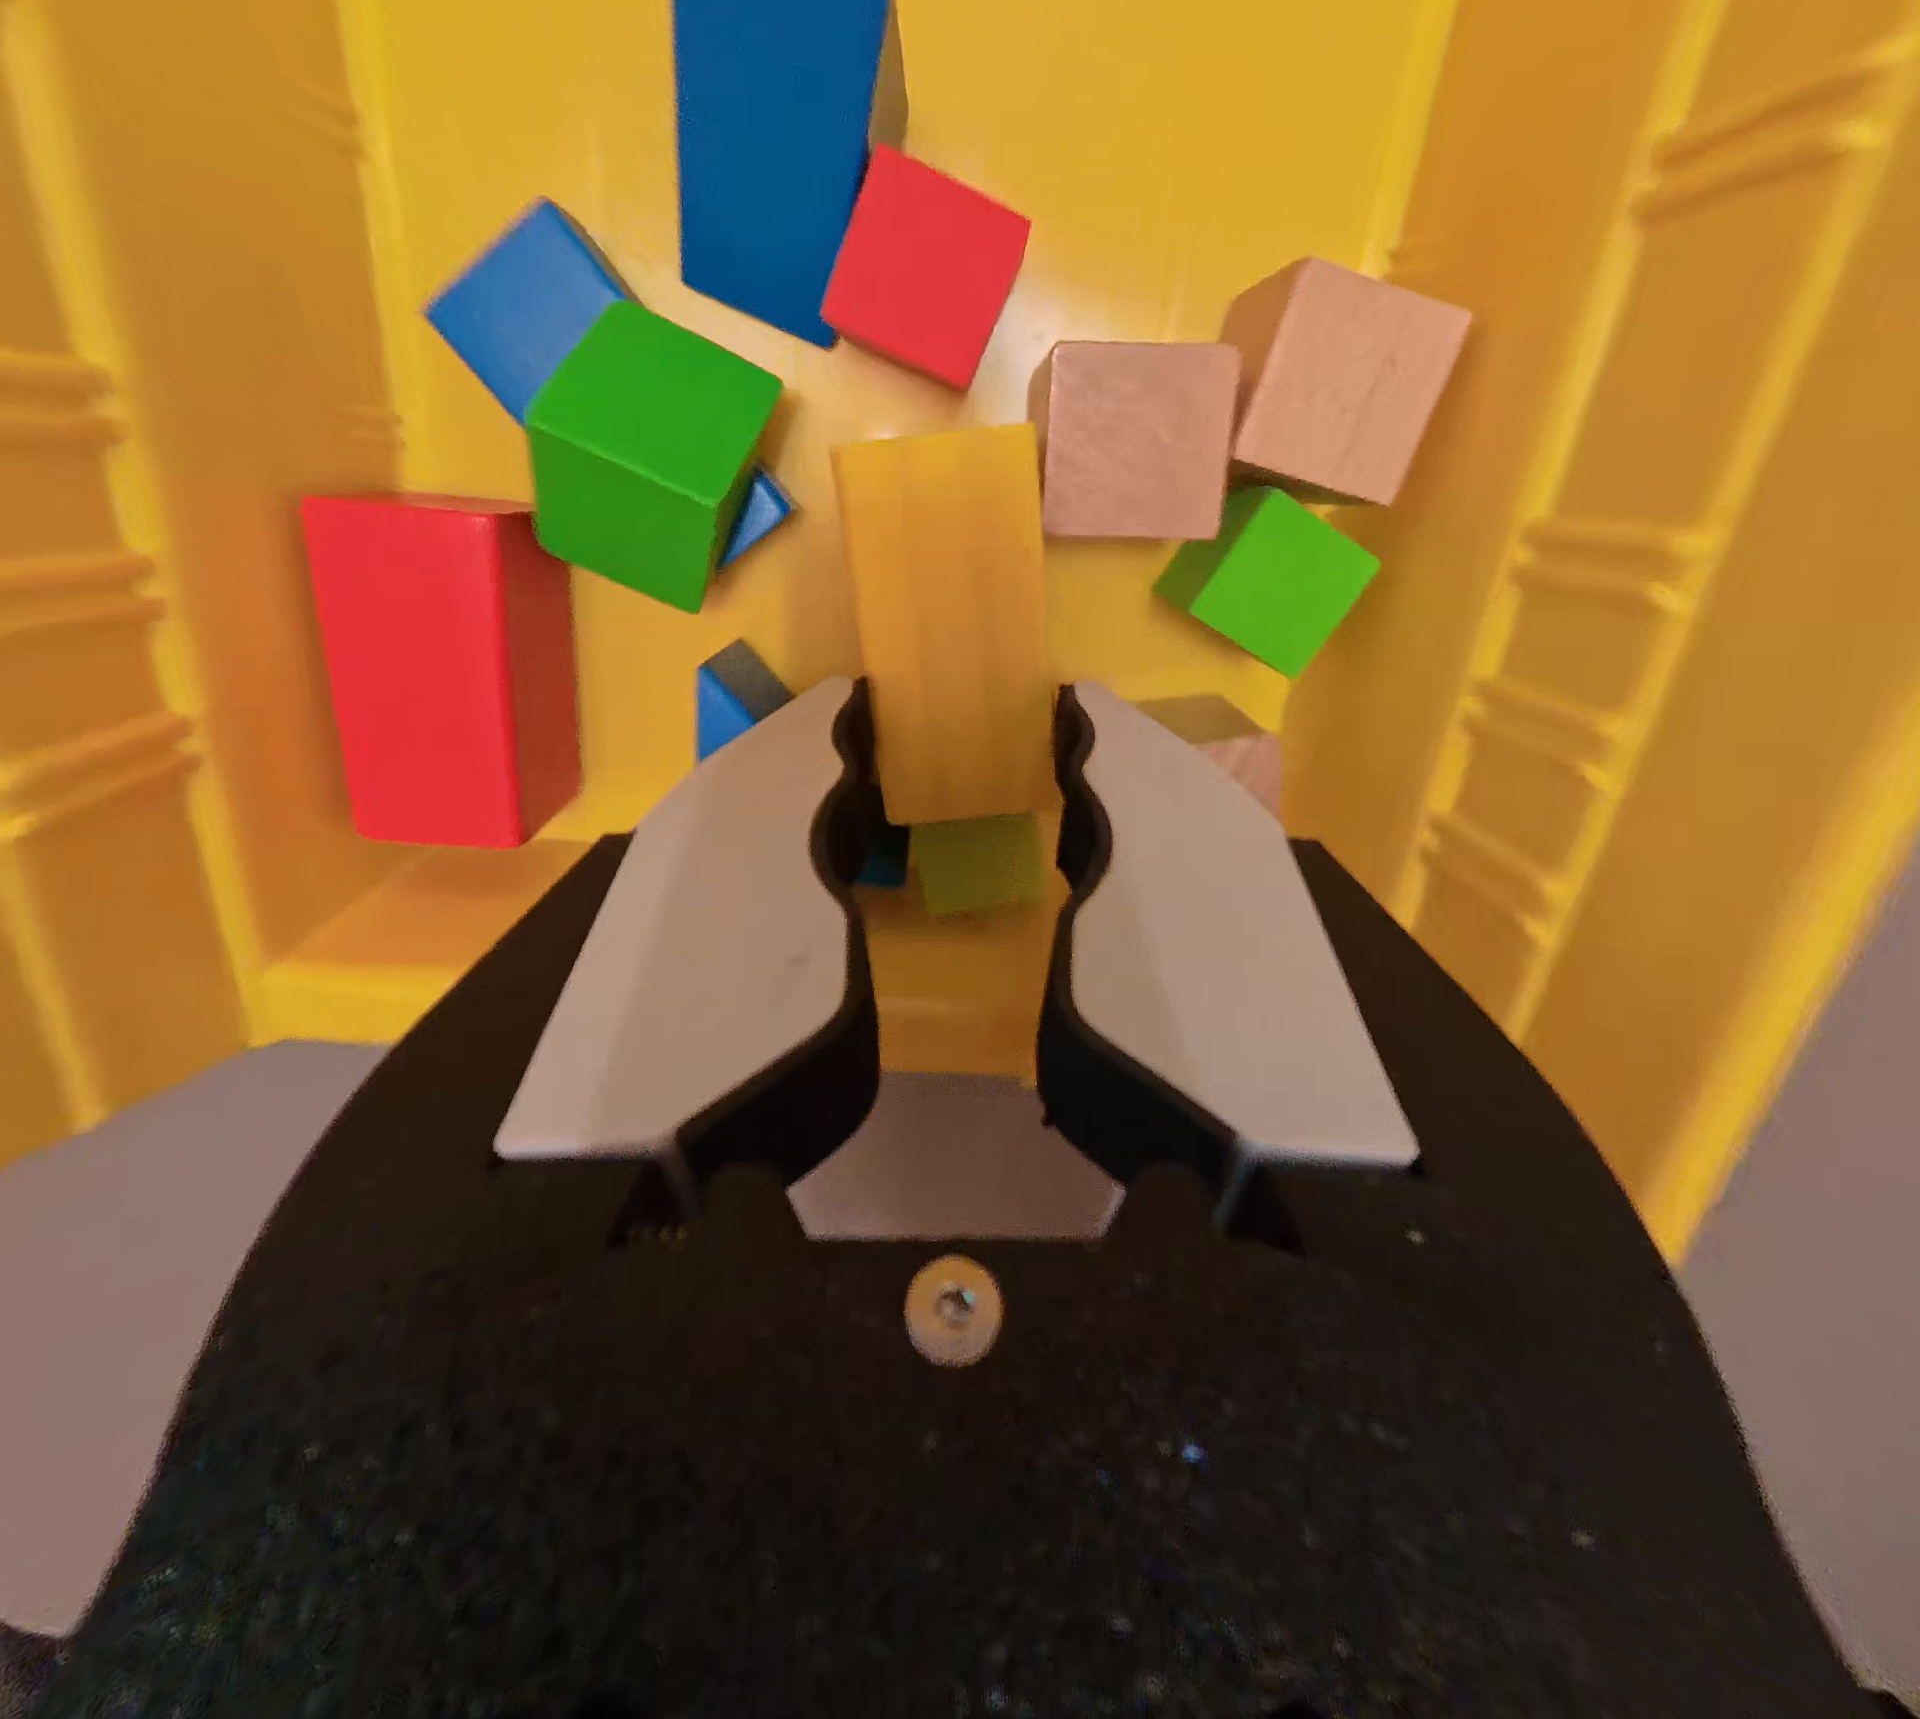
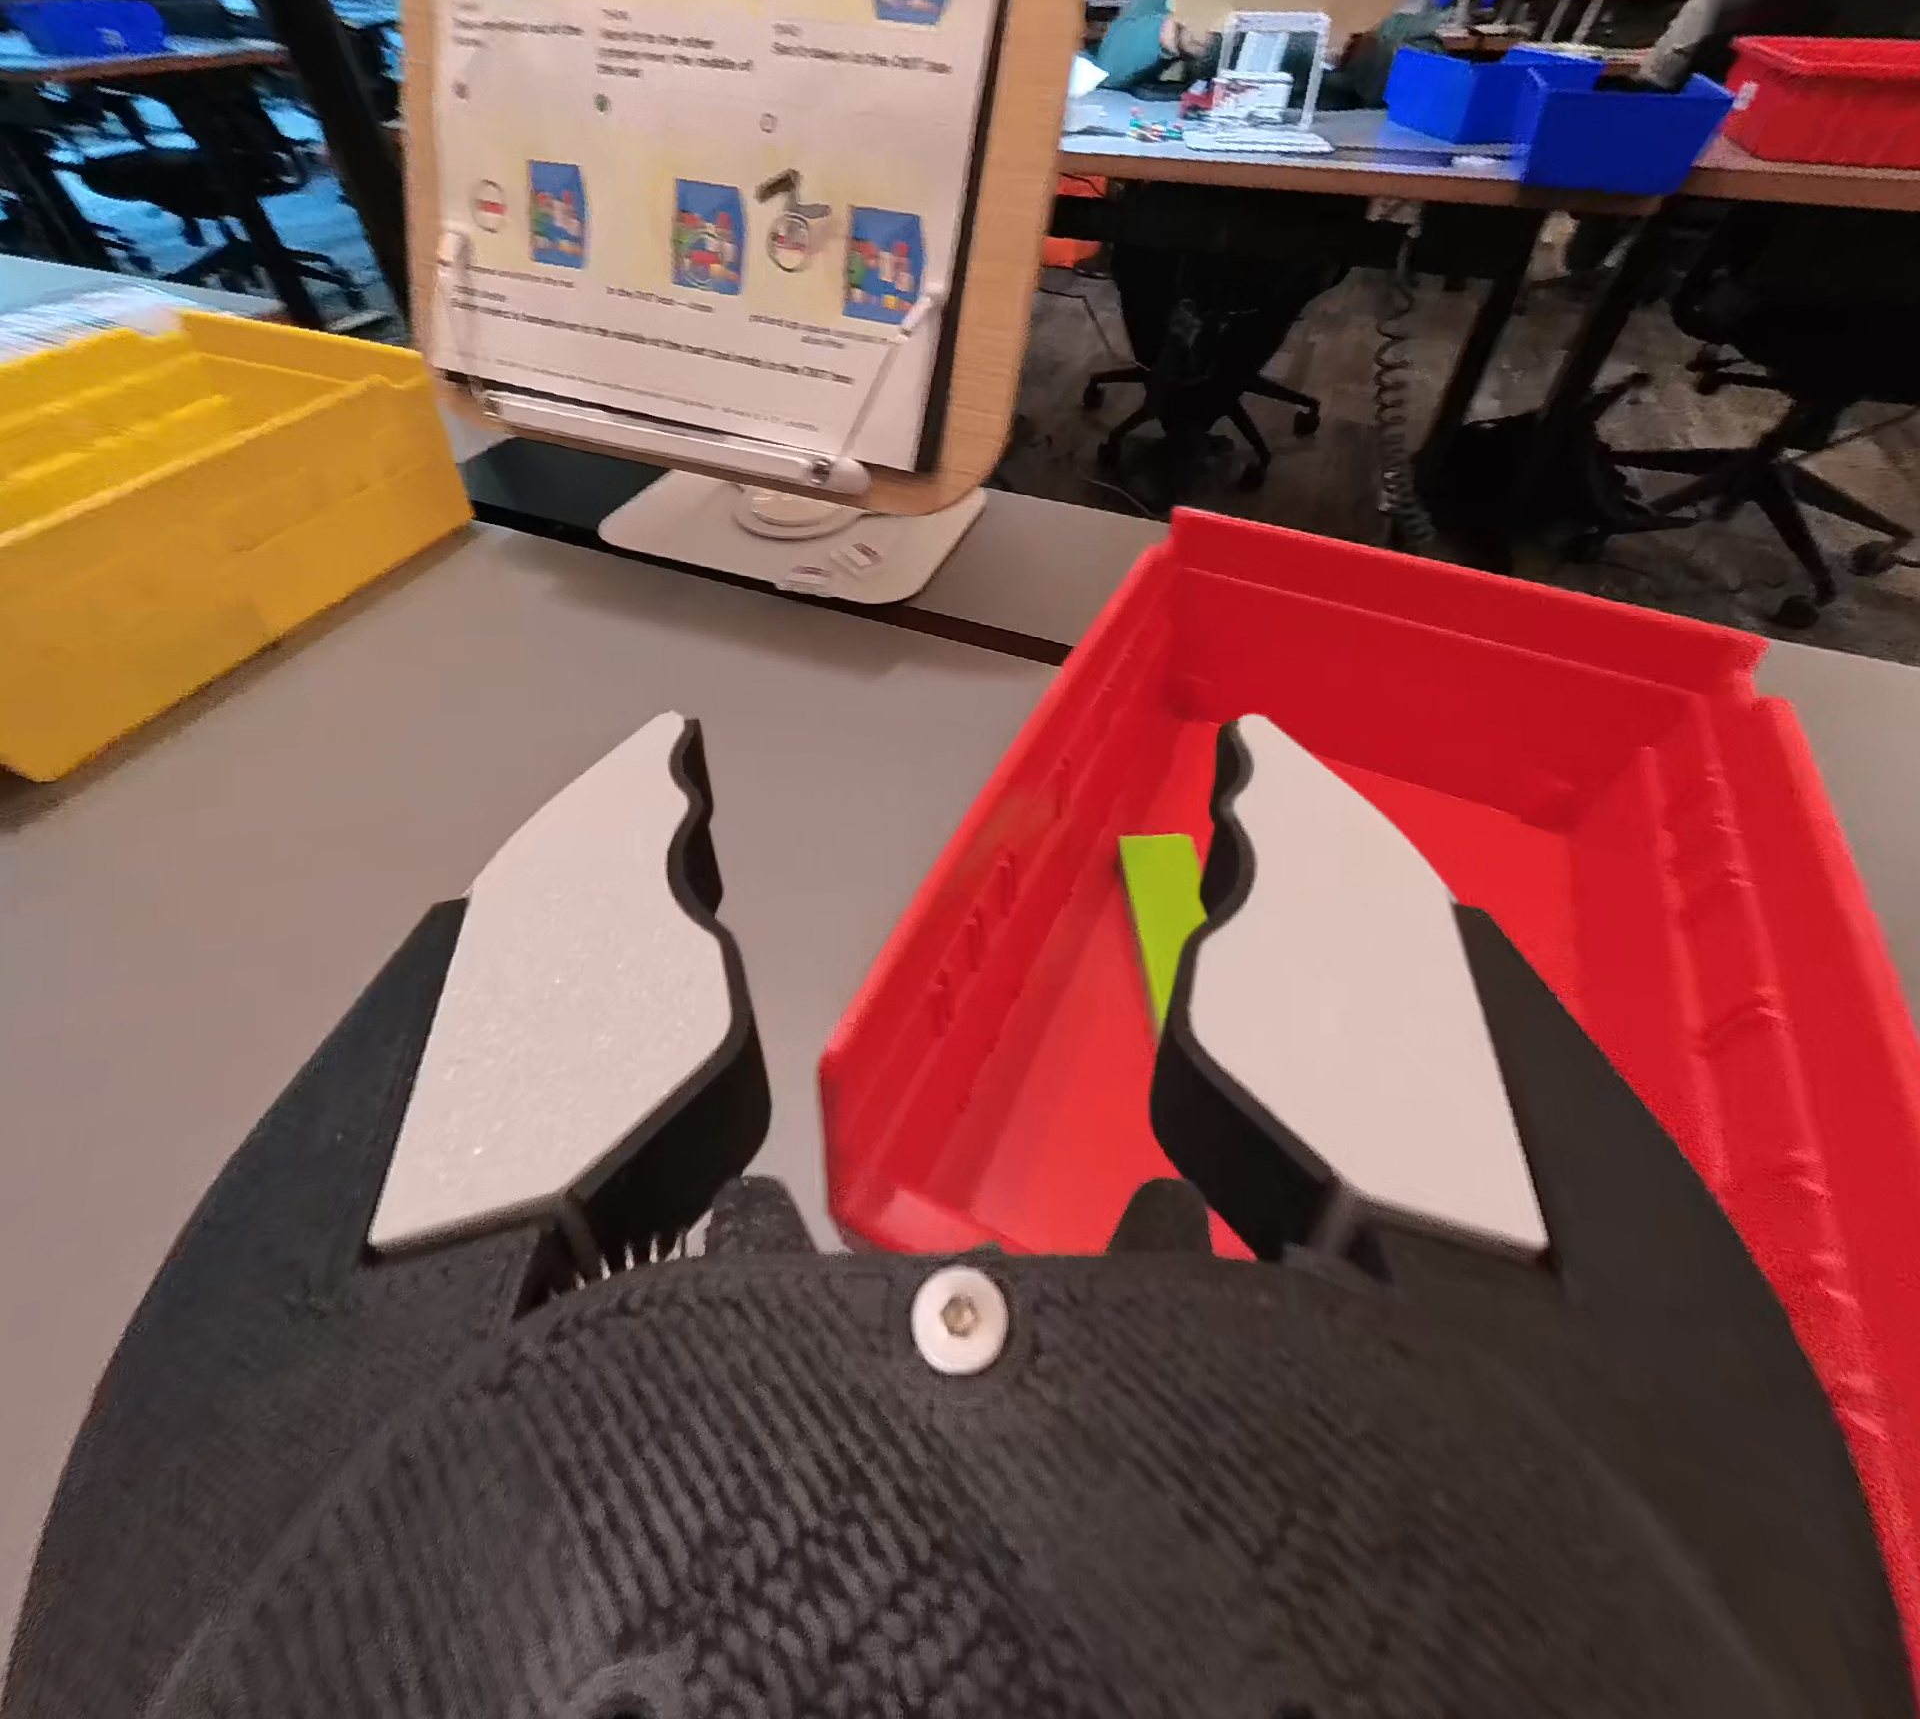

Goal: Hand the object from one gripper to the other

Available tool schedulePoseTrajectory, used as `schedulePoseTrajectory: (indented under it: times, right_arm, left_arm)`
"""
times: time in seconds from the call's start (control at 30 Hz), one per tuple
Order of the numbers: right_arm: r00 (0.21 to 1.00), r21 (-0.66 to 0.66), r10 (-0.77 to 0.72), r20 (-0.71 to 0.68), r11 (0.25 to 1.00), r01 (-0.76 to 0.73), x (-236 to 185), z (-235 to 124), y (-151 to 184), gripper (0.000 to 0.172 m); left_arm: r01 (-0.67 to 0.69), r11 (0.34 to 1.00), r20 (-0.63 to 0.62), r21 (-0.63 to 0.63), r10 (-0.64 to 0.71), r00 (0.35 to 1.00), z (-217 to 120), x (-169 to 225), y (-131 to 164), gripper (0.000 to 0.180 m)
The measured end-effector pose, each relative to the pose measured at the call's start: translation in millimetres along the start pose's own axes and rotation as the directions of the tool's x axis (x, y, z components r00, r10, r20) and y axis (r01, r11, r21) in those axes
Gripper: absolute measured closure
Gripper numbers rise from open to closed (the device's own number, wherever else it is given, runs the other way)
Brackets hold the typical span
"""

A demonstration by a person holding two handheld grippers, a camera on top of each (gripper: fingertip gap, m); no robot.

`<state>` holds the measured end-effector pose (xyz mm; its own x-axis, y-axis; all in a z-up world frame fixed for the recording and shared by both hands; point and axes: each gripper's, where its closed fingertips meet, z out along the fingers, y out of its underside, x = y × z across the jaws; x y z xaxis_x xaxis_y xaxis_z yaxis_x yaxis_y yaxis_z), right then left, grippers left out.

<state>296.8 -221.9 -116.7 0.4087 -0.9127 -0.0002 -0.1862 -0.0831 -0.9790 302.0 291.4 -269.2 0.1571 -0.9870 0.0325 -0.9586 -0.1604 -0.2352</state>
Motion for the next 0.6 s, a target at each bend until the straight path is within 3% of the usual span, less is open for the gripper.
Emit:
schedulePoseTrajectory:
  times: [0.13,0.2,0.27,0.33,0.5,0.6]
  right_arm:
    - [0.989,0.053,0.006,0.146,0.999,-0.014,-38,2,-13,0.080]
    - [0.974,0.076,-0.004,0.229,0.997,-0.014,-62,3,-20,0.077]
    - [0.934,0.100,-0.015,0.356,0.995,-0.022,-93,2,-27,0.075]
    - [0.866,0.116,-0.009,0.499,0.992,-0.057,-128,-3,-33,0.072]
    - [0.615,0.110,0.039,0.788,0.973,-0.204,-199,-32,-48,0.073]
    - [0.465,0.102,0.033,0.885,0.959,-0.263,-224,-53,-56,0.078]
  left_arm:
    - [-0.092,0.950,-0.108,0.298,0.130,0.986,-69,20,-17,0.147]
    - [-0.179,0.885,-0.142,0.429,0.262,0.955,-107,41,-14,0.147]
    - [-0.239,0.784,-0.220,0.573,0.428,0.877,-145,79,-3,0.147]
    - [-0.245,0.672,-0.307,0.699,0.591,0.746,-177,124,17,0.147]
    - [-0.190,0.471,-0.405,0.862,0.863,0.301,-222,219,92,0.148]
    - [-0.174,0.417,-0.392,0.892,0.906,0.157,-227,253,123,0.147]
